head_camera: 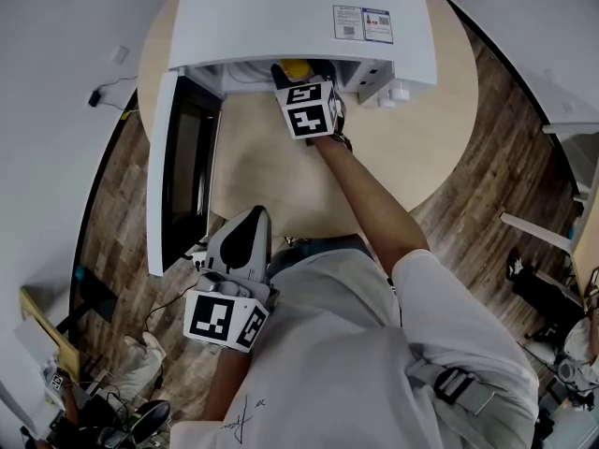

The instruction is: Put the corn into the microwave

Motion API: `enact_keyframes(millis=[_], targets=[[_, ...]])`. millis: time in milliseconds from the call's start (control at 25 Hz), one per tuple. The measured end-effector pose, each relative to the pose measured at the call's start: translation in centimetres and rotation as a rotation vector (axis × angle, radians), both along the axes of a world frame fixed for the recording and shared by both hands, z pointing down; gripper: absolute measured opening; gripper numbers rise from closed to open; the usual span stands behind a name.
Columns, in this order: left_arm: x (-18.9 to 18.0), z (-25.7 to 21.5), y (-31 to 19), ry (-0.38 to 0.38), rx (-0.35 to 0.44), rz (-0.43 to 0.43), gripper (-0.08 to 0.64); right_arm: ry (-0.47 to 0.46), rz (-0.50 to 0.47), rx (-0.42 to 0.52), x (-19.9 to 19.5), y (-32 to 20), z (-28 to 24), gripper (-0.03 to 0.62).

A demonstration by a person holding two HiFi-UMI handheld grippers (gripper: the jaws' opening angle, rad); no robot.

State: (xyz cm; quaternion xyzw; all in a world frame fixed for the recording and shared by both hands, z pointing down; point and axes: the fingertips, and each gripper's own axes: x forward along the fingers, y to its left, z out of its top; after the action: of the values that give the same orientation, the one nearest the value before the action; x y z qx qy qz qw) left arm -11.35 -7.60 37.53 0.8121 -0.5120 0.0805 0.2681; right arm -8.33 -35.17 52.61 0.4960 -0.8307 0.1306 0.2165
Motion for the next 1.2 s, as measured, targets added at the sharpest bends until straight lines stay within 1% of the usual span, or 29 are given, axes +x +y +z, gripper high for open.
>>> enact_keyframes(millis=[120,200,360,600,760,920,1040,1120,1200], targets=[[0.0,-0.1,0.5,-0.001,0.003,0.0,-0.009,-0.002,0.007,0.004,0.3,0.4,-0.3,0.282],[-0.2,-0.2,0.8,-0.003,0.008,-0.003,-0.009,0.001,0.011,0.01,0.5,0.6,-0.6,0.264],[-0.3,-0.6,1.2,-0.004,0.019,-0.001,-0.009,-0.006,0.016,0.013,0.7,1.2,-1.2,0.262],[-0.2,-0.8,1.8,-0.003,0.031,0.011,-0.009,-0.009,0.022,-0.008,1.3,2.3,-1.1,0.249],[0.4,-0.9,2.2,-0.002,0.036,0.037,-0.009,-0.024,0.036,-0.024,1.7,3.1,-1.3,0.245],[0.4,-1.2,2.5,0.001,0.045,0.044,-0.009,-0.031,0.042,-0.021,1.9,3.8,-1.8,0.241],[0.1,-1.2,2.8,0.002,0.046,0.046,-0.009,-0.03,0.048,-0.015,2.3,4.3,-2.1,0.228],[0.1,-1.2,3.1,0.008,0.043,0.046,-0.009,-0.026,0.051,-0.014,2.5,4.8,-2.2,0.209],[0.1,-1.1,3.3,0.01,0.042,0.052,-0.009,-0.025,0.053,-0.013,2.7,5.2,-2.4,0.205]])
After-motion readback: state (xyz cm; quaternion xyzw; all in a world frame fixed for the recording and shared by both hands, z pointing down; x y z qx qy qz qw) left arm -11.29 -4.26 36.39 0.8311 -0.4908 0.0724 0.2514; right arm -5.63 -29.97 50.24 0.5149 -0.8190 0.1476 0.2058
